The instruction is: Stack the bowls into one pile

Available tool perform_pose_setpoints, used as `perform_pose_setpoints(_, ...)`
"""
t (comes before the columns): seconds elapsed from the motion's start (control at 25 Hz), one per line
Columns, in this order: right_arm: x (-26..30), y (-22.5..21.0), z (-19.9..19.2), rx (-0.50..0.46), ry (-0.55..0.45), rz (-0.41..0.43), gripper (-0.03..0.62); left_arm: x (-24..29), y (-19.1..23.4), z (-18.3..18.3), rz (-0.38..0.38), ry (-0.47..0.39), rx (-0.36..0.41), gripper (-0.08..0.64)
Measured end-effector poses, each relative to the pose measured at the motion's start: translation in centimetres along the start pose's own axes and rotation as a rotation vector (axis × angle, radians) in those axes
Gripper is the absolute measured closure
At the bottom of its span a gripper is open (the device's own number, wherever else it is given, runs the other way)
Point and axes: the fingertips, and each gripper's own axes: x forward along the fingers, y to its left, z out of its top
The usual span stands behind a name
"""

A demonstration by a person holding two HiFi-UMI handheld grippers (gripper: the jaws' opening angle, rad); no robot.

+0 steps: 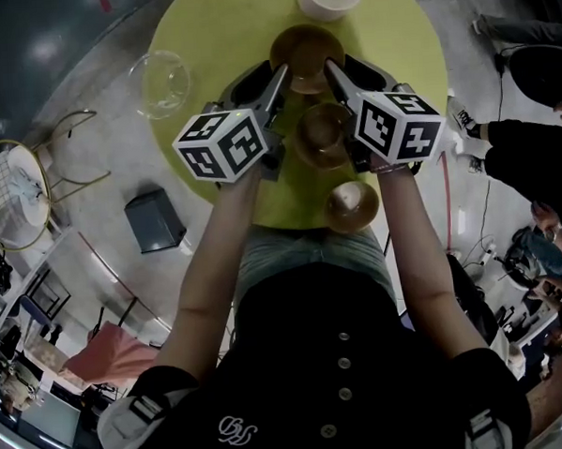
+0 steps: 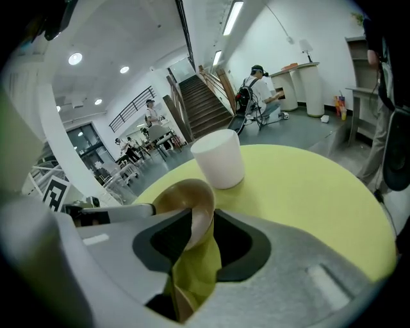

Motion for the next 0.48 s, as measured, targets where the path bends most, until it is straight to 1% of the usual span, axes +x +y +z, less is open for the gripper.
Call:
perform_pose_setpoints(0.32, -1.7, 1.5, 1.6, -0.023, -0.047, -0.002, 0.491, -1.5, -1.7, 0.8, -0.026, -0.020, 0.014, 0.445)
perform_pose_setpoints(0.48, -3.1, 2.3, 2.2, -0.040, -0.079, -0.003, 0.491, -2.6, -3.0, 1.4, -0.056, -0.050, 0.013, 0.446)
